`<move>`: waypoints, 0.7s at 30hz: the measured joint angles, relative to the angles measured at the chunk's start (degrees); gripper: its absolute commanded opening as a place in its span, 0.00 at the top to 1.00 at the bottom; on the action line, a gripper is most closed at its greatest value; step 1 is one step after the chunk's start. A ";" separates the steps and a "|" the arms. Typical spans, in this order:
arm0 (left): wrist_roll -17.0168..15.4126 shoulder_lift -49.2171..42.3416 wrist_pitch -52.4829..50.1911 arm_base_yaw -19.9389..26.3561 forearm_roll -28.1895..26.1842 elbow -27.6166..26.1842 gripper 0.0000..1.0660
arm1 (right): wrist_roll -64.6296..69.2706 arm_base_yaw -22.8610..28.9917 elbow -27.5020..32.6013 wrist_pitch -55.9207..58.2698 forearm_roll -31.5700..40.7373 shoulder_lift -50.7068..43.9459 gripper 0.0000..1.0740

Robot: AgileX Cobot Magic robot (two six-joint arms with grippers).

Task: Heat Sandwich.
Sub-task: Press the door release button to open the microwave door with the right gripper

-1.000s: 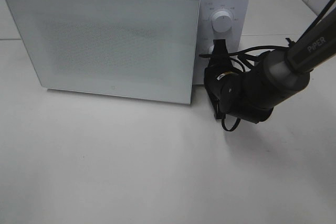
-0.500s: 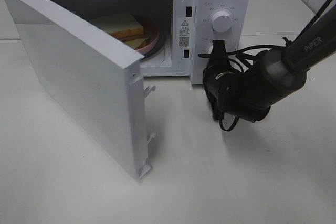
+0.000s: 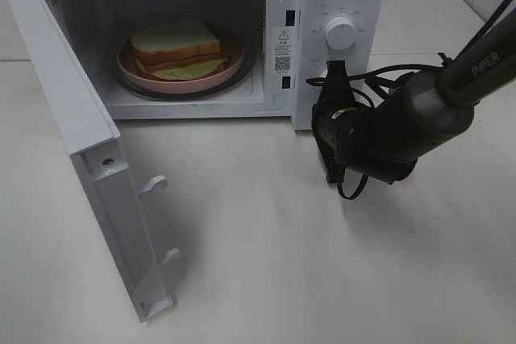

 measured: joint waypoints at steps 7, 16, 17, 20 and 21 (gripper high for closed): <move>0.00 0.00 0.00 0.00 0.00 0.00 0.06 | -0.17 0.00 0.00 0.97 0.23 -0.52 1.00; 0.00 0.00 0.00 0.00 0.00 0.00 0.06 | 0.17 -0.74 2.41 1.83 -3.50 -2.58 1.00; 0.00 0.00 0.00 0.00 0.00 0.00 0.06 | 0.23 -0.86 3.32 2.06 -4.64 -3.44 1.00; 0.00 0.00 0.00 0.00 0.00 0.00 0.06 | 0.23 -0.86 4.53 2.06 -5.50 -4.53 1.00; 0.00 0.00 0.00 0.00 0.00 0.00 0.06 | 0.23 -0.86 5.79 2.52 -6.07 -5.90 1.00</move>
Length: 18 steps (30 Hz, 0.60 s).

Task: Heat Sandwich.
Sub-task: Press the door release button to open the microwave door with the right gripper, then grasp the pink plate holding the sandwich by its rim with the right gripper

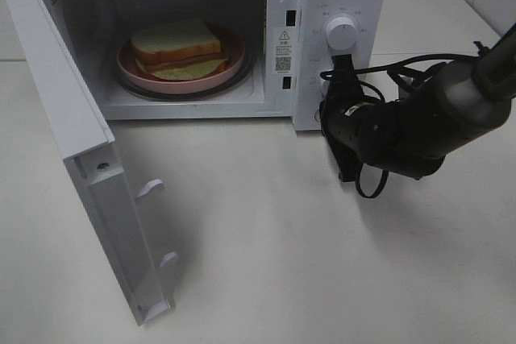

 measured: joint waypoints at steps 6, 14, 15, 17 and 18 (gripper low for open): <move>0.00 0.00 0.00 0.00 0.00 0.00 0.06 | -0.23 0.00 2.75 0.92 -1.66 -2.64 1.00; 0.00 0.00 0.00 0.00 0.00 0.00 0.06 | -5.16 0.00 7.96 5.79 -2.18 -7.45 1.00; 0.00 0.00 0.00 0.00 0.00 0.00 0.06 | -5.16 0.00 7.96 5.79 -2.18 -7.45 1.00; 0.00 0.00 0.00 0.00 0.00 0.00 0.06 | -6.70 0.00 8.71 7.62 -3.15 -9.22 1.00; 0.00 0.00 0.00 0.00 0.00 0.00 0.06 | -8.65 0.00 9.17 9.68 -4.64 -10.94 1.00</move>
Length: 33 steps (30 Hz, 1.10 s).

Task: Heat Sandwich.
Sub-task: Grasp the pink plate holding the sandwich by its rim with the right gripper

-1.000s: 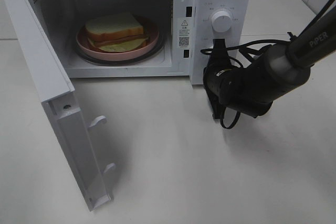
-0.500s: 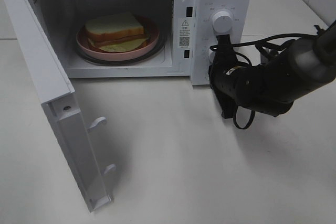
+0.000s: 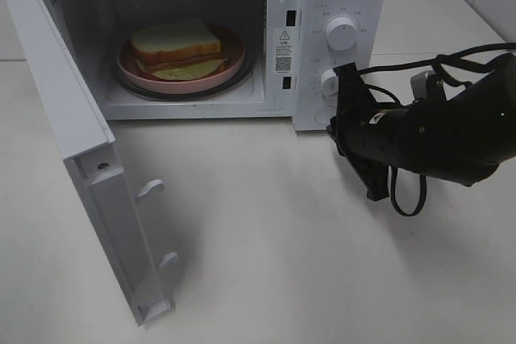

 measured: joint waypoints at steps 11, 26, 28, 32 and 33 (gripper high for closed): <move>0.00 0.00 0.00 0.00 0.00 0.00 0.06 | -21.66 -0.57 0.17 16.27 -1.83 -6.65 1.00; 0.00 0.00 0.00 0.00 0.00 0.00 0.06 | -41.48 -1.49 -2.64 38.73 -6.59 -11.63 0.99; 0.00 0.00 0.00 0.00 0.00 0.00 0.06 | -42.28 -1.49 -5.84 45.84 -11.80 -11.80 0.99; 0.00 0.00 0.00 0.00 0.00 0.00 0.06 | -43.26 -1.49 -9.91 55.35 -19.48 -11.80 0.98; 0.00 0.00 0.00 0.00 0.00 0.00 0.06 | -43.95 -1.49 -10.77 57.30 -21.43 -11.80 0.98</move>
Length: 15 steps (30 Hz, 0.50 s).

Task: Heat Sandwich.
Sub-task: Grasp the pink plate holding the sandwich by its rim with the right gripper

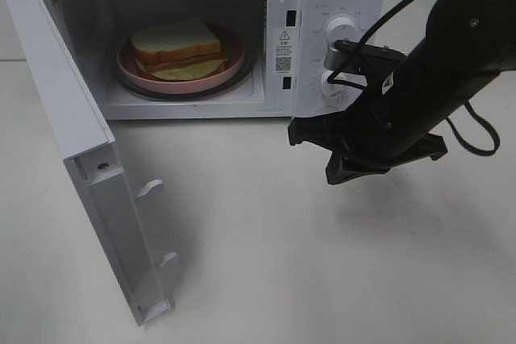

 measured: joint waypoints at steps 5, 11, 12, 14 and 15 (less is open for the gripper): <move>0.00 0.00 0.00 0.00 0.00 0.00 0.06 | -5.73 0.00 -4.93 10.60 -6.53 0.00 0.97; 0.00 0.00 0.00 0.00 0.00 0.00 0.06 | -16.62 0.00 -9.91 19.19 -7.56 0.00 0.96; 0.00 0.00 0.00 0.00 0.00 0.00 0.06 | -16.62 0.00 -9.91 19.19 -7.56 0.00 0.96; 0.00 0.00 0.00 0.00 0.00 0.00 0.06 | -22.75 0.00 -11.75 22.98 -7.56 0.00 0.96; 0.00 0.00 0.00 0.00 0.00 0.00 0.06 | -24.87 0.00 -12.09 23.89 -7.56 0.00 0.96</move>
